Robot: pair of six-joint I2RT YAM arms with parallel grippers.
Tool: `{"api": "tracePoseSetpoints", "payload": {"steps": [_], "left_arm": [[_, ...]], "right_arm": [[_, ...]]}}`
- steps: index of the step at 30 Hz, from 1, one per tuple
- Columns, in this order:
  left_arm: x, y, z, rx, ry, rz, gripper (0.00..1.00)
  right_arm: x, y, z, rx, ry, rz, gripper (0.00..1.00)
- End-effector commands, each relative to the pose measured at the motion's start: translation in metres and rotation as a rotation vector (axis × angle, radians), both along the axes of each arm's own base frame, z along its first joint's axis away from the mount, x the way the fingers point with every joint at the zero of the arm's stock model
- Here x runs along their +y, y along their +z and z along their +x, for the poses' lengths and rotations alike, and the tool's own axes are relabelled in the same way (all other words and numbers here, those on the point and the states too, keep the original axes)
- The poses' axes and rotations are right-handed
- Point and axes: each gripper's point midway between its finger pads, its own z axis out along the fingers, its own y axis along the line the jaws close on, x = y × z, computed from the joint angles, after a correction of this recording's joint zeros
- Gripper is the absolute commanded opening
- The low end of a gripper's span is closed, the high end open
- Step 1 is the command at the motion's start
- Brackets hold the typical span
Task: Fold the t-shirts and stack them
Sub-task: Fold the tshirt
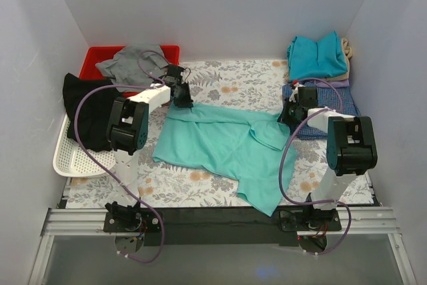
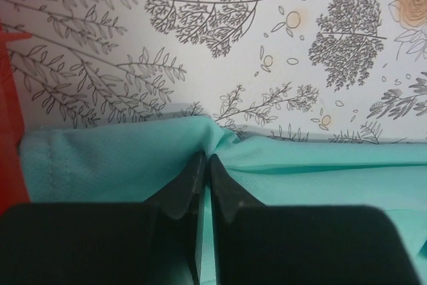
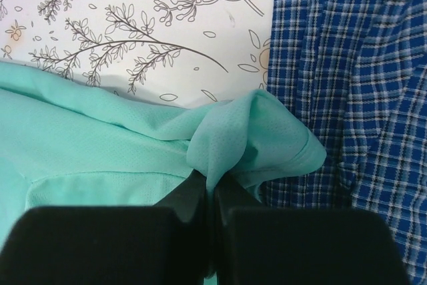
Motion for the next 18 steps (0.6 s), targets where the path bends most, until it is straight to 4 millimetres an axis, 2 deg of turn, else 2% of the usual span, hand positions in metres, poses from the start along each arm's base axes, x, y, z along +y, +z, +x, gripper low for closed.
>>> {"api": "tracePoseSetpoints", "payload": {"steps": [1, 5, 6, 8, 10, 11, 12, 13, 14, 18], "left_arm": [[0.005, -0.048, -0.034, 0.155, -0.009, 0.052, 0.0], [0.002, -0.04, -0.04, 0.149, -0.011, 0.049, 0.0], [0.001, -0.037, -0.042, 0.15, -0.003, 0.042, 0.0], [-0.003, -0.023, -0.044, 0.133, -0.009, 0.014, 0.0], [-0.005, -0.016, -0.049, 0.13, -0.006, -0.004, 0.0], [-0.008, -0.012, -0.052, 0.129, -0.01, -0.019, 0.0], [-0.011, -0.004, -0.056, 0.124, -0.013, -0.033, 0.0], [-0.013, 0.001, -0.058, 0.122, -0.009, -0.044, 0.0], [-0.015, 0.005, -0.06, 0.117, -0.013, -0.05, 0.0], [-0.027, 0.024, -0.073, 0.102, -0.007, -0.089, 0.0]], "right_arm": [[0.003, 0.0, 0.003, 0.004, 0.024, 0.002, 0.01], [0.008, 0.036, 0.014, -0.092, 0.051, 0.022, 0.01], [0.009, 0.056, 0.016, -0.141, 0.056, 0.025, 0.01], [0.005, 0.075, 0.017, -0.192, 0.044, 0.009, 0.01], [0.002, 0.106, 0.016, -0.271, 0.031, -0.004, 0.01], [-0.003, 0.113, 0.015, -0.289, 0.005, -0.02, 0.01], [-0.006, 0.13, 0.01, -0.325, -0.008, -0.03, 0.01], [-0.013, 0.135, 0.007, -0.338, -0.042, -0.058, 0.01], [-0.019, 0.153, 0.003, -0.383, -0.066, -0.074, 0.01], [-0.044, 0.173, -0.011, -0.427, -0.158, -0.179, 0.01]]}}
